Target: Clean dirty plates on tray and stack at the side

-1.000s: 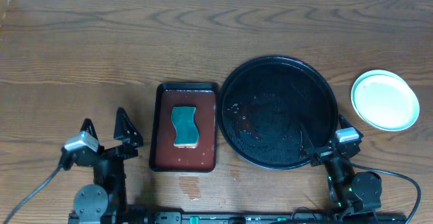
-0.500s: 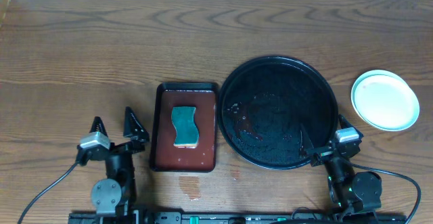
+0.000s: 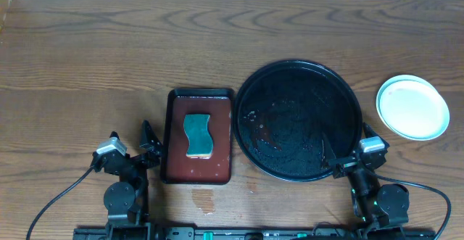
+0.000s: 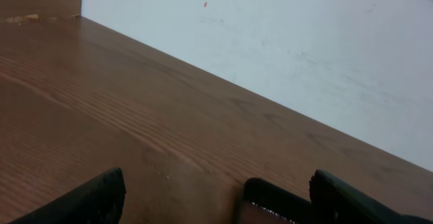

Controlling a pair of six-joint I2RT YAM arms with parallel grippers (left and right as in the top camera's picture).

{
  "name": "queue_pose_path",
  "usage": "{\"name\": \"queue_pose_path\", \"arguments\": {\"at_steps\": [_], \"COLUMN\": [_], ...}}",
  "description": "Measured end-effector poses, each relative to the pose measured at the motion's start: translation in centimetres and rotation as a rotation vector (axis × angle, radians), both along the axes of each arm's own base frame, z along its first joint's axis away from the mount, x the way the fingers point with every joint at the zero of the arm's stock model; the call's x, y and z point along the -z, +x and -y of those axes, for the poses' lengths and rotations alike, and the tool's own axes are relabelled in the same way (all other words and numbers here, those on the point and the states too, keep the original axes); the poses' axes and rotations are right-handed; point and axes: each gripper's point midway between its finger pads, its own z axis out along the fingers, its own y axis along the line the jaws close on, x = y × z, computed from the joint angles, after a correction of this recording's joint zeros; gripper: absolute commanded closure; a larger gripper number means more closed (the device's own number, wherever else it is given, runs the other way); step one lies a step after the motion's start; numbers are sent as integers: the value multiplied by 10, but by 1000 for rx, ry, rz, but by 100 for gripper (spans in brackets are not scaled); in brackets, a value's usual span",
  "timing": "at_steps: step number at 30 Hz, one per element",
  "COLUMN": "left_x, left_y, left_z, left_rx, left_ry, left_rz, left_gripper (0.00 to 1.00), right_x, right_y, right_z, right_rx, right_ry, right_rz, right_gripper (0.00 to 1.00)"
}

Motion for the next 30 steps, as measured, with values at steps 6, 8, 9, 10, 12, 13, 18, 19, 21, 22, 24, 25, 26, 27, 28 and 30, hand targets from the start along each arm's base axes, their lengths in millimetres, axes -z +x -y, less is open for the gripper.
{"name": "queue_pose_path", "arguments": {"at_steps": [6, 8, 9, 10, 12, 13, 18, 19, 21, 22, 24, 25, 26, 27, 28, 30], "left_x": [0, 0, 0, 0, 1, 2, 3, 3, 3, 3, 3, 3, 3, 3, 3, 3], "left_y": [0, 0, 0, 0, 0, 0, 0, 0, 0, 0, 0, 0, 0, 0, 0, 0], "left_z": [0, 0, 1, 1, 1, 1, 2, 2, 2, 2, 2, 2, 2, 2, 2, 2], "left_rx": [0, 2, 3, 3, 4, 6, 11, 11, 11, 11, 11, 11, 11, 11, 11, 11], "left_ry": [0, 0, 0, -1, 0, -1, -2, -2, -2, -2, -2, -2, -2, -2, -2, -2], "left_rz": [0, 0, 0, -2, -5, -12, -15, -15, -15, -15, -15, -15, -15, -15, -15, -15], "left_gripper": [12, 12, 12, 12, 12, 12, 12, 12, 12, 12, 12, 12, 12, 12, 12, 12], "right_x": [0, 0, 0, 0, 0, 0, 0, 0, 0, 0, 0, 0, 0, 0, 0, 0], "right_y": [0, 0, 0, 0, 0, 0, 0, 0, 0, 0, 0, 0, 0, 0, 0, 0], "right_z": [0, 0, 0, 0, 0, 0, 0, 0, 0, 0, 0, 0, 0, 0, 0, 0], "right_rx": [0, 0, 0, 0, 0, 0, 0, 0, 0, 0, 0, 0, 0, 0, 0, 0], "right_ry": [0, 0, 0, 0, 0, 0, 0, 0, 0, 0, 0, 0, 0, 0, 0, 0], "right_rz": [0, 0, 0, 0, 0, 0, 0, 0, 0, 0, 0, 0, 0, 0, 0, 0], "right_gripper": [1, 1, 1, 1, 1, 1, 1, 1, 1, 1, 1, 1, 1, 1, 1, 1]}}
